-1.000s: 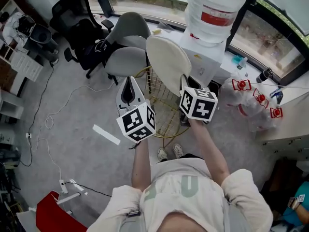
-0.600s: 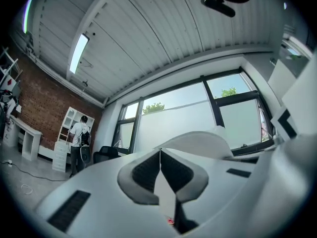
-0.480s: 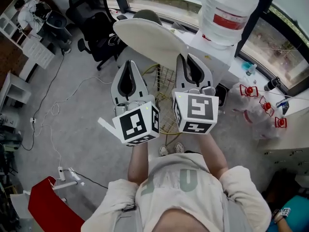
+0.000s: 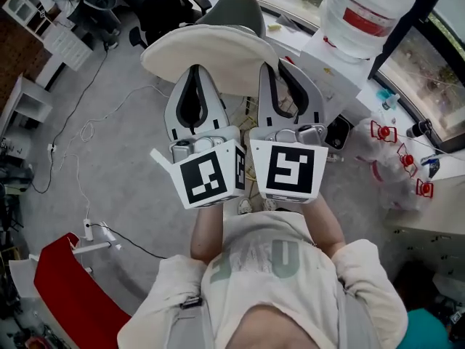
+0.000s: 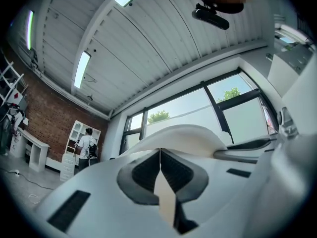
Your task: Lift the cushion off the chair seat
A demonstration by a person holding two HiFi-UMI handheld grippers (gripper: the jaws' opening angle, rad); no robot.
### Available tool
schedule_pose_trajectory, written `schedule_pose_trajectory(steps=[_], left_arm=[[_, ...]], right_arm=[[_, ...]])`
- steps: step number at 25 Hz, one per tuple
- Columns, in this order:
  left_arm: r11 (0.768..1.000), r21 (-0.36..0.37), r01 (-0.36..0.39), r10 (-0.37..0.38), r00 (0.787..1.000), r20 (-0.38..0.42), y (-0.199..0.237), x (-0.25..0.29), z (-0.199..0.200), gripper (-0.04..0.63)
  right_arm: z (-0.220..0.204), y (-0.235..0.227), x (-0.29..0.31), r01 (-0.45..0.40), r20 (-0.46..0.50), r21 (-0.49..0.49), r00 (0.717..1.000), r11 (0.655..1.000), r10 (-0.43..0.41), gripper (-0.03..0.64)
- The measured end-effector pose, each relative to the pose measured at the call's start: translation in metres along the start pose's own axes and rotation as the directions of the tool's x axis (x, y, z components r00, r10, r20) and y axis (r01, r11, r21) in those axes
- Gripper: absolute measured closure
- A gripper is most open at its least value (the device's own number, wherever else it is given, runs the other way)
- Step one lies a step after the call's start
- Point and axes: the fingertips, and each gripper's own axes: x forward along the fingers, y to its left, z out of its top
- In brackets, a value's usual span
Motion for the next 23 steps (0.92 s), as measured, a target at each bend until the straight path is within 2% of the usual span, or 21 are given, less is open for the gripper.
schedule_pose_trajectory(steps=[9,23], left_arm=[[0.999,0.025,-0.026,0.025,1.0,0.018,0.006,-0.01,0.008,0.58],[1.0,0.032,0.002,-0.002,1.0,0.01,-0.007,-0.002,0.003,0.58]], right_arm=[[0.005,0.005,-0.005,0.002,0.02,-0.014,1.0,1.0,-0.002,0.569],[-0.004,-0.022,-0.006,0.07,0.006,-0.016,0.998,0.997,-0.07,0.569]])
